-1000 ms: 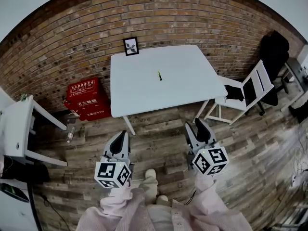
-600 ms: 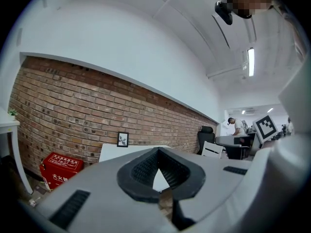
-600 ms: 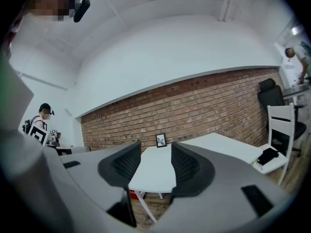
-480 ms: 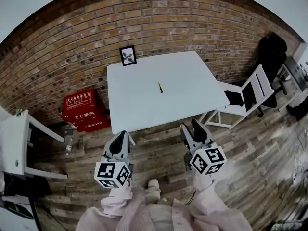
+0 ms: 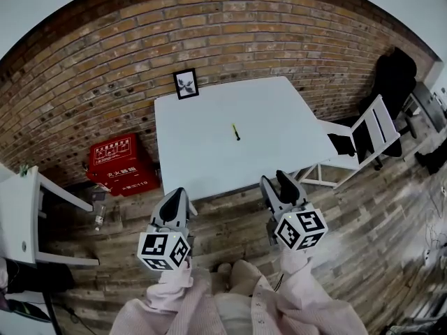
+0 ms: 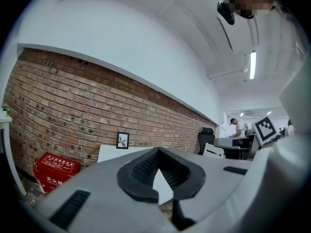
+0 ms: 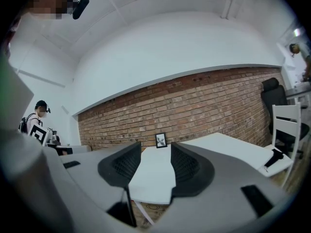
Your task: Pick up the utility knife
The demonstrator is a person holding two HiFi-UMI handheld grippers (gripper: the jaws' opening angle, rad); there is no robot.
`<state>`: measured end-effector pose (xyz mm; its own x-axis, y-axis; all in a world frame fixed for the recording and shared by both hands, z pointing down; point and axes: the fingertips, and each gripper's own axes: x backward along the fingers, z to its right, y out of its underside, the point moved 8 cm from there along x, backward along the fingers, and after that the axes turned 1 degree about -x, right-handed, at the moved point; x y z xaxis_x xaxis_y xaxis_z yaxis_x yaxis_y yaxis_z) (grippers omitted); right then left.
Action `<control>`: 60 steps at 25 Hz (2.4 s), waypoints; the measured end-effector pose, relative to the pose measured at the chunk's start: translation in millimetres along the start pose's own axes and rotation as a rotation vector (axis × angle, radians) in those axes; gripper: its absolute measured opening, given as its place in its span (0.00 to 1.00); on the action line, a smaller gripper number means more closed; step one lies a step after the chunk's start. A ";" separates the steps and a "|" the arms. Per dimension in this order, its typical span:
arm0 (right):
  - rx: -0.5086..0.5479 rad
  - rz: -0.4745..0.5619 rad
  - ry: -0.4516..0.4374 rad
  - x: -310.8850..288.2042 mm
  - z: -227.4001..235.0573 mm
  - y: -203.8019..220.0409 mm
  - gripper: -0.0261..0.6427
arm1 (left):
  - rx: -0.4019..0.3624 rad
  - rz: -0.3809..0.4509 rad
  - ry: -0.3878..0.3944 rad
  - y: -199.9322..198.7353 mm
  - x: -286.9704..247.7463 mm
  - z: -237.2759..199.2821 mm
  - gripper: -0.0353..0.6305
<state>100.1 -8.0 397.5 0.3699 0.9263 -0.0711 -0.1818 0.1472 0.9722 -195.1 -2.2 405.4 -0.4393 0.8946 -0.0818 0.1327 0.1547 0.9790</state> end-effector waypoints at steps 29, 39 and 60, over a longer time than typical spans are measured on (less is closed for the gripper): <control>-0.037 -0.195 -0.052 -182.8 96.9 18.0 0.31 | 0.063 -0.152 -0.050 24.4 -172.6 -48.6 0.04; -0.053 -0.298 -0.097 -239.5 129.9 36.0 0.31 | 0.100 -0.219 -0.075 41.0 -229.7 -56.9 0.04; -0.008 -0.566 -0.196 -319.4 148.3 93.4 0.31 | 0.160 -0.372 -0.108 80.5 -285.3 -72.3 0.04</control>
<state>100.1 -341.5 544.0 0.5722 0.6224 -0.5341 0.0858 0.6023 0.7937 -123.3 -275.3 521.0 -0.3891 0.8026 -0.4521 0.1228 0.5316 0.8380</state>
